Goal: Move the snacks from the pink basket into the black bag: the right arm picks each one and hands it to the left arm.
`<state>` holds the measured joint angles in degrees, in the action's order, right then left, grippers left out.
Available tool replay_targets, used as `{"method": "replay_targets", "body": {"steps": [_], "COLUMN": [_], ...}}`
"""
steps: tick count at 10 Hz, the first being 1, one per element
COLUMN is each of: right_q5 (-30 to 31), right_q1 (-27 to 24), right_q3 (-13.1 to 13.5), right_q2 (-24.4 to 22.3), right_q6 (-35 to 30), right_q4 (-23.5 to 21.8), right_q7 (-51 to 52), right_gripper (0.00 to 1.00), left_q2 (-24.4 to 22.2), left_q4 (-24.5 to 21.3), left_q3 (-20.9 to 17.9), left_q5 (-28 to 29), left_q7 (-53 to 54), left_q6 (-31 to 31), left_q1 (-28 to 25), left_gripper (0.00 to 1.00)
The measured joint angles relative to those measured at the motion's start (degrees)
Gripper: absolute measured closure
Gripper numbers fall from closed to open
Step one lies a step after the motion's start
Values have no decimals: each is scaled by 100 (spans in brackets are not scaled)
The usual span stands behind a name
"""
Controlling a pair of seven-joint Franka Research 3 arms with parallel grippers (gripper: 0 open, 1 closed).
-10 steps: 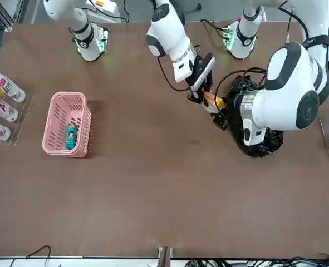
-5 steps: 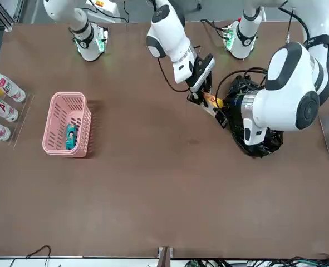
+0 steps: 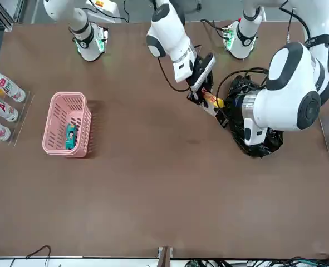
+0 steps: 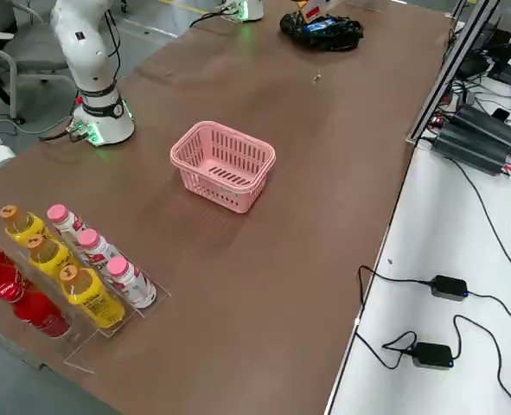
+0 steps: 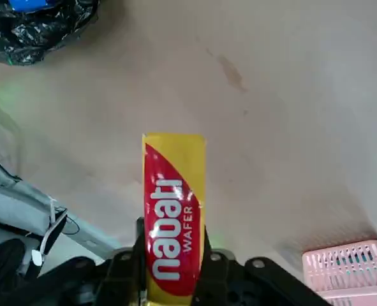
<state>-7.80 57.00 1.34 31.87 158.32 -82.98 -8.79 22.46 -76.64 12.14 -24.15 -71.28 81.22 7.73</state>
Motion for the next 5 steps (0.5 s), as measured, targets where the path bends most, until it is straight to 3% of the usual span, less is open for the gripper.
{"method": "replay_targets", "body": {"steps": [2,4,5], "right_q5": [0,-2,-5], "right_q1": [13,30,34], "right_q3": [-5,-9,-9], "right_q2": [2,3,3], "right_q6": [0,1,1], "right_q4": [8,9,11], "right_q7": [-1,-5,-13], "right_gripper": [34,3,0], "left_q2": [-1,-8,-23], "left_q4": [3,6,8], "left_q3": [-27,-38,-42], "left_q5": [45,125,244], "left_q7": [171,465,666], "left_q6": [-85,-254,-356], "left_q1": [-56,-220,-366], "left_gripper": [70,70,70]}}
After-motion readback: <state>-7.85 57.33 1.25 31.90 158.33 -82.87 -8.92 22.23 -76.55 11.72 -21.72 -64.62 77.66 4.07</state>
